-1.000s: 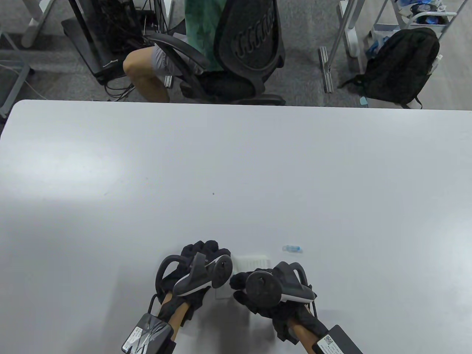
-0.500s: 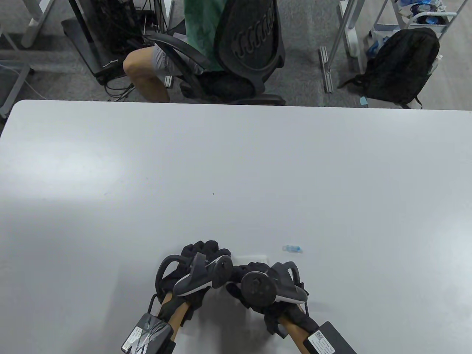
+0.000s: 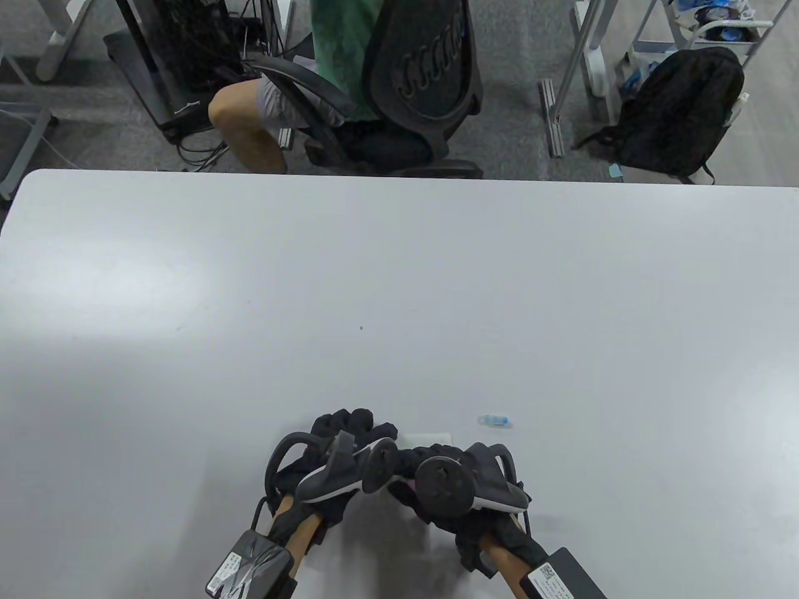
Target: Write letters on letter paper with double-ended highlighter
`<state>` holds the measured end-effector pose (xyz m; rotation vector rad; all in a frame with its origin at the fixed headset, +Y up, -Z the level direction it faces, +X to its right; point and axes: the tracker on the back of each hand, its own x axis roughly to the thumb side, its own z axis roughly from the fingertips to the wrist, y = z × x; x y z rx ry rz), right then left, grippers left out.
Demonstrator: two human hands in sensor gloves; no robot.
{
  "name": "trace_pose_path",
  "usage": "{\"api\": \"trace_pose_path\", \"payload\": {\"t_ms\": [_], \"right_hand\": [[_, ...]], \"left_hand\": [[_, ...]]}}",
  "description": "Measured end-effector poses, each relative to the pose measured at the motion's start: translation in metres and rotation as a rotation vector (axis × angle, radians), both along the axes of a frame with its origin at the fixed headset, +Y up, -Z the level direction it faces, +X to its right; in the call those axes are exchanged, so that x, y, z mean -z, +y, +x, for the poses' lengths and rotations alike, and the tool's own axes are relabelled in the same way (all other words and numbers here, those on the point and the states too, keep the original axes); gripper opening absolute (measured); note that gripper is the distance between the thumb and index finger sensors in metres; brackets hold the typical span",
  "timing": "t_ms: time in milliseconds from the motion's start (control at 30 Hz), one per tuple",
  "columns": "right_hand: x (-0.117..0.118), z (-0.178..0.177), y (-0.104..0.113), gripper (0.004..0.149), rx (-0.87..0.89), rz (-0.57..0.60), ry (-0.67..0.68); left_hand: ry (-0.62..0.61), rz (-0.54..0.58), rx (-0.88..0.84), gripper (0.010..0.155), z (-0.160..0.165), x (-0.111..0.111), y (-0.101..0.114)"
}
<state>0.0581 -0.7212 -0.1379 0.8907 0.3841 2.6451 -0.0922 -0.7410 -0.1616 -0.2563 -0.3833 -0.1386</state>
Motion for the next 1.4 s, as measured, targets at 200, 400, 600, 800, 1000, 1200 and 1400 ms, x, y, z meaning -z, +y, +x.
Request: {"api": "trace_pose_path", "payload": {"t_ms": [200, 400, 600, 800, 1000, 1200, 1400], "right_hand": [[0.000, 0.004, 0.002, 0.059, 0.064, 0.054, -0.014], [0.004, 0.010, 0.006, 0.056, 0.022, 0.168, -0.070], [0.006, 0.008, 0.005, 0.053, -0.002, 0.211, -0.074], [0.009, 0.008, 0.001, 0.053, -0.002, 0.197, -0.082], [0.010, 0.009, 0.001, 0.053, 0.008, 0.186, -0.077], [0.007, 0.013, 0.002, 0.053, 0.055, 0.130, -0.048], [-0.004, 0.020, 0.003, 0.052, 0.095, 0.058, 0.015]], "left_hand": [[0.010, -0.002, -0.023, 0.047, 0.001, -0.001, 0.000], [0.009, 0.002, -0.008, 0.047, 0.001, -0.001, 0.000], [0.004, -0.004, -0.004, 0.047, 0.001, 0.000, 0.001], [-0.009, -0.022, -0.007, 0.050, 0.000, -0.001, 0.000], [0.002, -0.017, -0.032, 0.047, 0.000, 0.000, 0.001], [0.005, -0.014, -0.026, 0.047, 0.001, -0.001, 0.000], [0.008, -0.018, -0.031, 0.047, 0.001, -0.001, 0.000]]}}
